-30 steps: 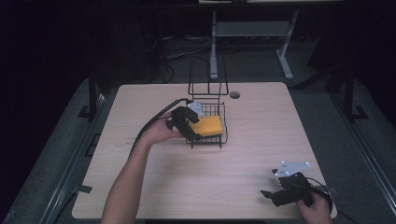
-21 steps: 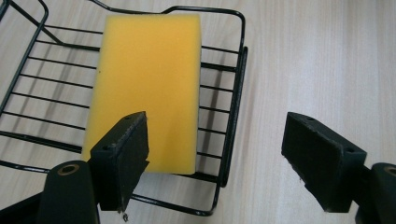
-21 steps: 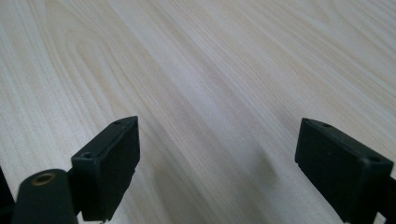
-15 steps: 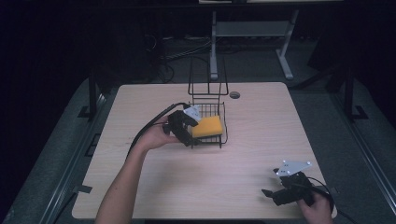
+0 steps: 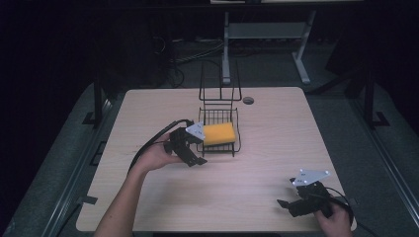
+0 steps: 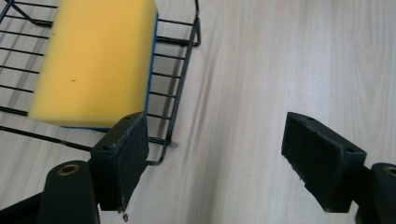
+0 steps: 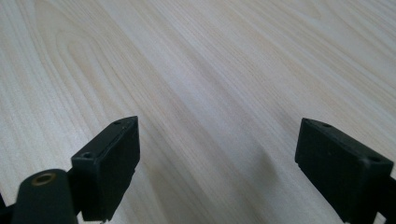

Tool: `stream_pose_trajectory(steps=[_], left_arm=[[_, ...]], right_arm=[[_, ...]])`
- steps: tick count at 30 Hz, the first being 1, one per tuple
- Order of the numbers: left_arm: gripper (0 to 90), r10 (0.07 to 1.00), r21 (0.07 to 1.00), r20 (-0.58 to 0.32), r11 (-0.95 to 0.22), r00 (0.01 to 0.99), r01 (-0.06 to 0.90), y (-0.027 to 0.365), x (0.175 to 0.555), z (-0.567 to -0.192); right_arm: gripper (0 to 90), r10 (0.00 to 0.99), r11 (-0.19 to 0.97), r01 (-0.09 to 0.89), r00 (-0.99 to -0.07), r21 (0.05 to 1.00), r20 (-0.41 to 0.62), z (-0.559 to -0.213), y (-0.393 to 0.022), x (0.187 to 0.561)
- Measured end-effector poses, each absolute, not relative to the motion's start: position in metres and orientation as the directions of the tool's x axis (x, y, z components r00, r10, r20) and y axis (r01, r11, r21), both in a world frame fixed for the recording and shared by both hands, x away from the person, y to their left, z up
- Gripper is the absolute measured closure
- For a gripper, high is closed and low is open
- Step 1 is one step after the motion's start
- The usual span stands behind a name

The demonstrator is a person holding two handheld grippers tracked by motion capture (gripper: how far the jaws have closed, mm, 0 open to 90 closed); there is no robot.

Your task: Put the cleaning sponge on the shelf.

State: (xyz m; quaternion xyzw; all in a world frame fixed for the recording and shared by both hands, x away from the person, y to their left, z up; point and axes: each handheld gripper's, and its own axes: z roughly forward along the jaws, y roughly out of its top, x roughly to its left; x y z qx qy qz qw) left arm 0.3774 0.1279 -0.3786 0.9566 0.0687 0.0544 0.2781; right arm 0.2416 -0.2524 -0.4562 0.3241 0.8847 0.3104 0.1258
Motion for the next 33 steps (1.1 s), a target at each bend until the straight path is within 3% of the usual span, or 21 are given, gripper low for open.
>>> stream_pose_trajectory(steps=[33], left_arm=[[22.4,0.189,0.572,0.063,-0.812,0.980,0.119,0.162,0.319,-0.389]], right_arm=[[13.7,0.658,0.596,0.489,-0.752,0.636,-0.039,-0.458,-0.250,0.239]])
